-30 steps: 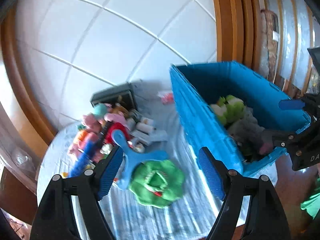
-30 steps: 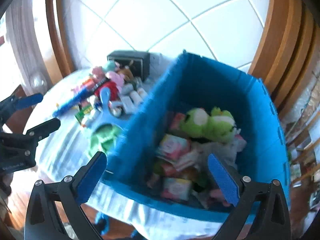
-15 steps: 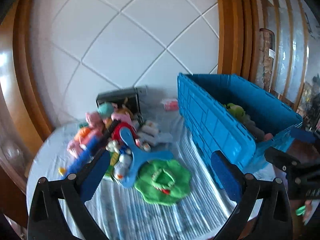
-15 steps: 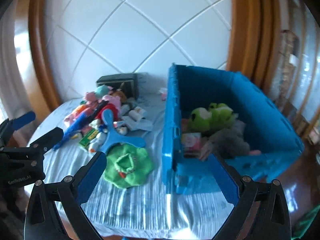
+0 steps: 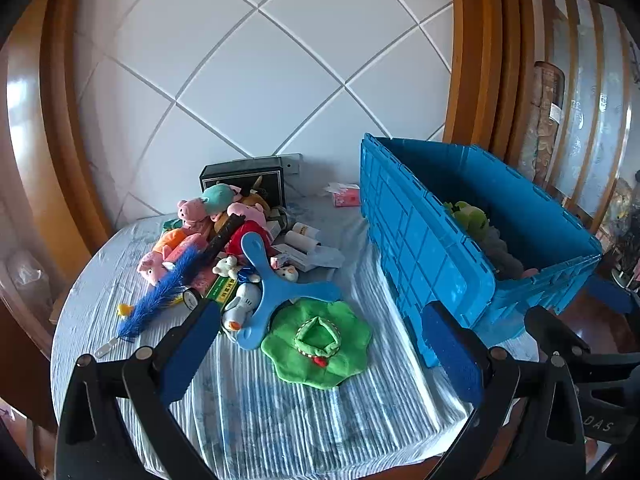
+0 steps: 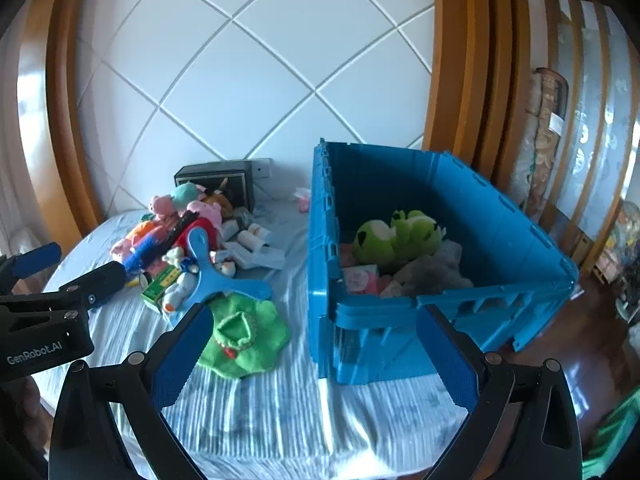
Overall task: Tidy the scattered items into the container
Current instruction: 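Withdraw both grippers from the crate back toward the table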
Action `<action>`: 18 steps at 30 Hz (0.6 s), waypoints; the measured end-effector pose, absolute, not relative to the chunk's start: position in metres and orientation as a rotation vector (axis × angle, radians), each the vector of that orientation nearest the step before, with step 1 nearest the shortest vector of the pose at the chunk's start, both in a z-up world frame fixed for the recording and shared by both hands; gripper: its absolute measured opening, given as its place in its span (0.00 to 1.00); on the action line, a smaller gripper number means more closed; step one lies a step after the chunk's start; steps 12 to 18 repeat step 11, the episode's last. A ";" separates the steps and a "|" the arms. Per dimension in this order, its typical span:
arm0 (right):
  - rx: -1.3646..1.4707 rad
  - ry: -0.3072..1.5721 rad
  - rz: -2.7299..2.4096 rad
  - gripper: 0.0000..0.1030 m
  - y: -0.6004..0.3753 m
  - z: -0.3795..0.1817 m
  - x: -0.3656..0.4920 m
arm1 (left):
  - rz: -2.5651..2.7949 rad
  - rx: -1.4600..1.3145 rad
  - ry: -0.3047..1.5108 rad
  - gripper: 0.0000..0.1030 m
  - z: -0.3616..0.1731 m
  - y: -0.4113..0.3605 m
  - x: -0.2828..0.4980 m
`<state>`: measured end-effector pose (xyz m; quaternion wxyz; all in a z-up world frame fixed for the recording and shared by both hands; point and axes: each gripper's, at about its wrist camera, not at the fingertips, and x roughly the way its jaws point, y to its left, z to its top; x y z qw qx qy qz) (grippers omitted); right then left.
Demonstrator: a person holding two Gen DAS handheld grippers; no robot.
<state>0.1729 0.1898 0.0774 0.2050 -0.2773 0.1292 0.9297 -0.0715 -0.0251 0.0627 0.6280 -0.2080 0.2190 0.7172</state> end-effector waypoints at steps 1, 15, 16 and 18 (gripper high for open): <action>-0.772 0.363 2.592 1.00 0.192 0.077 0.175 | 1.646 -0.475 0.502 0.99 0.063 -0.026 -0.070; -0.749 0.379 2.601 1.00 0.208 0.078 0.182 | 1.655 -0.438 0.515 0.99 0.066 -0.024 -0.056; -0.749 0.379 2.601 1.00 0.208 0.078 0.182 | 1.655 -0.438 0.515 0.99 0.066 -0.024 -0.056; -0.749 0.379 2.601 1.00 0.208 0.078 0.182 | 1.655 -0.438 0.515 0.99 0.066 -0.024 -0.056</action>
